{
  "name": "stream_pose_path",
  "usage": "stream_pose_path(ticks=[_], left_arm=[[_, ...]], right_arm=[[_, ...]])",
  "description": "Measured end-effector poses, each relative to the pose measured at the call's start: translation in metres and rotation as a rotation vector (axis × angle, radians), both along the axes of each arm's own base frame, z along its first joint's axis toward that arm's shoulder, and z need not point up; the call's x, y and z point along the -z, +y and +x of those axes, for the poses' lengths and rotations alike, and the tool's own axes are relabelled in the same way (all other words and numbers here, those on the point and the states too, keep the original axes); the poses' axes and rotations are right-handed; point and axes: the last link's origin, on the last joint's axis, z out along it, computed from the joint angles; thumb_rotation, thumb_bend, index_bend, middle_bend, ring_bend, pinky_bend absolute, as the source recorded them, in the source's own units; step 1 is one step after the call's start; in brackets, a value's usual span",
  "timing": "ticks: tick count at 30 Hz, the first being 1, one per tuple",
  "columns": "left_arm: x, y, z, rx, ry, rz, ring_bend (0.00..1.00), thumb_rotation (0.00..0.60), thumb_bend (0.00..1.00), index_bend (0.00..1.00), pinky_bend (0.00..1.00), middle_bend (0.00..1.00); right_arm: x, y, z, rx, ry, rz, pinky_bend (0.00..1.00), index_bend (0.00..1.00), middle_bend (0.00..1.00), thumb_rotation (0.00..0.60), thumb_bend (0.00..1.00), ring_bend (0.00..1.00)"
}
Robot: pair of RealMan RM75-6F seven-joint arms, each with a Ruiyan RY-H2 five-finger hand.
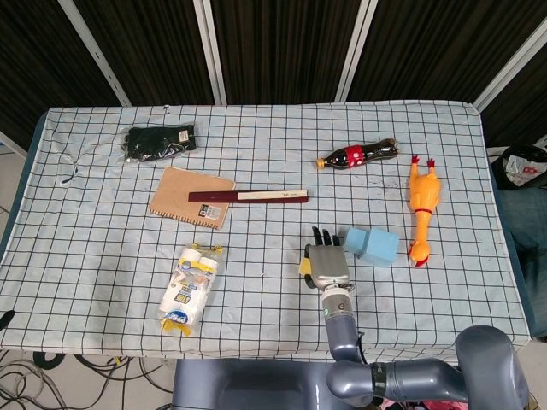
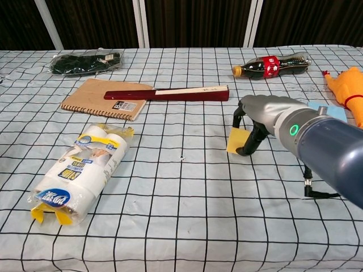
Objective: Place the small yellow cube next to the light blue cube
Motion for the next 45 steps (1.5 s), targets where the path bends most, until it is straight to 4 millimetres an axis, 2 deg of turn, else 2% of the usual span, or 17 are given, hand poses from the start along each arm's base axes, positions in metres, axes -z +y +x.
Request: stream_pose_path(ticks=[8,15,22,33,45], left_arm=[[0.000,0.000,0.000,-0.001,0.003,0.002,0.00,0.600,0.04,0.20,0.00,0.06],[0.001,0.001,0.000,-0.009,0.011,0.010,0.00,0.600,0.04,0.20,0.00,0.06],[0.001,0.001,0.000,-0.013,0.017,0.016,0.00,0.600,0.04,0.20,0.00,0.06],[0.001,0.001,0.000,-0.011,0.014,0.012,0.00,0.600,0.04,0.20,0.00,0.06],[0.001,0.001,0.000,-0.014,0.019,0.015,0.00,0.600,0.04,0.20,0.00,0.06]], right_arm=[[-0.031,-0.032,0.011,0.007,-0.028,-0.041,0.09,0.45,0.00,0.600,0.24,0.00],[-0.040,-0.072,-0.007,0.081,0.035,-0.029,0.09,0.45,0.00,0.600,0.24,0.00],[-0.042,-0.098,-0.020,0.122,0.087,-0.042,0.09,0.45,0.00,0.600,0.24,0.00],[-0.026,-0.101,-0.028,0.164,0.067,-0.012,0.09,0.44,0.00,0.600,0.24,0.00],[-0.020,-0.098,-0.039,0.164,0.083,-0.007,0.09,0.45,0.00,0.600,0.24,0.00]])
